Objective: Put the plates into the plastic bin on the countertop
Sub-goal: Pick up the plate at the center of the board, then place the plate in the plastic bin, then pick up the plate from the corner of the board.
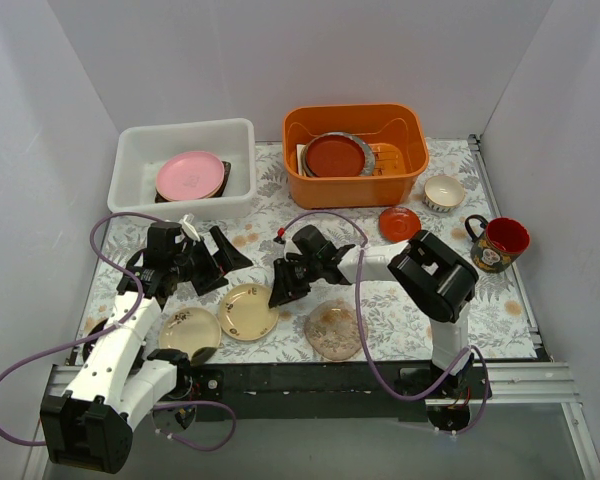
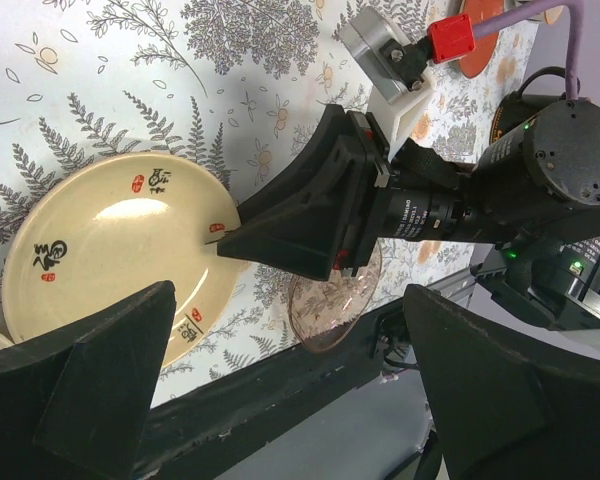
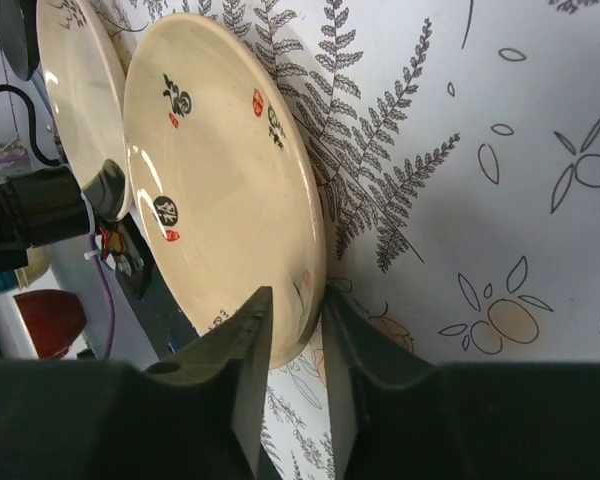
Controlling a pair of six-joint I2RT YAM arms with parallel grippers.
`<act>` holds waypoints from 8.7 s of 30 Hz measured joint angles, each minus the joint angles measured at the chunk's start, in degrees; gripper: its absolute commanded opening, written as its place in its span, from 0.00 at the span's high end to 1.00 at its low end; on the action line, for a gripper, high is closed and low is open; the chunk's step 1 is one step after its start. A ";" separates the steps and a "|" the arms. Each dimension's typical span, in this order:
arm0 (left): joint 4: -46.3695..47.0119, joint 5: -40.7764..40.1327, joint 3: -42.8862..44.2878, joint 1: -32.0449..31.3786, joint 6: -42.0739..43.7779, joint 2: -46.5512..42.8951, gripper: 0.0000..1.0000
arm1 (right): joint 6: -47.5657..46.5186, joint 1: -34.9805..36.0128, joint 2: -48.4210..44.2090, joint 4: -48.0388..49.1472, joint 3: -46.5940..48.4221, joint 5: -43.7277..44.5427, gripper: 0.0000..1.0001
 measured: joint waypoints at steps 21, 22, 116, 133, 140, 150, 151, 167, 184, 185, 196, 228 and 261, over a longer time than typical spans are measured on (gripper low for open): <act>-2.82 -2.21 0.28 -0.02 1.77 -1.53 0.03 | -2.43 -0.76 -4.61 -7.85 0.59 9.29 0.99; -3.10 -2.64 0.50 -0.02 2.01 -1.53 0.04 | -2.64 -1.25 -5.90 -8.28 0.07 10.12 0.99; 9.33 0.57 36.61 12.61 5.03 34.51 1.00 | 3.26 -5.44 -54.36 -9.99 -24.70 22.60 0.05; 9.75 3.96 54.14 16.33 0.87 55.10 1.00 | 4.61 -5.46 -61.64 -13.53 -30.01 25.05 0.02; 9.53 1.86 58.69 17.33 -0.83 60.61 1.00 | 4.72 -5.49 -61.40 -13.57 -30.53 24.87 0.02; 6.99 -1.81 60.00 21.03 -0.83 64.74 1.00 | 4.70 -5.49 -59.71 -13.25 -30.56 24.24 0.02; 6.75 -2.21 60.00 21.35 -0.83 64.87 1.00 | 4.70 -5.49 -59.47 -13.14 -30.56 24.02 0.02; 3.58 -4.90 61.00 22.91 -0.83 69.79 1.00 | 4.68 -5.51 -57.42 -11.98 -30.53 22.43 0.02; 4.11 -4.94 59.34 23.10 -0.42 69.79 0.59 | 4.70 -5.62 -56.61 -10.51 -30.56 21.00 0.02; 4.17 -4.70 59.34 23.15 -0.37 69.79 0.58 | 4.68 -5.62 -56.61 -10.49 -30.56 21.00 0.02; 4.00 -3.45 59.34 23.65 0.07 69.92 0.31 | 4.68 -5.70 -56.50 -10.32 -30.56 20.81 0.02; -2.21 -4.70 67.52 24.37 8.44 64.35 0.02 | 3.10 -5.73 -51.17 -10.45 -28.65 18.23 0.02; -0.04 -8.81 37.38 21.42 10.51 22.01 0.02 | 1.49 6.82 -23.78 -10.27 -2.21 10.71 0.02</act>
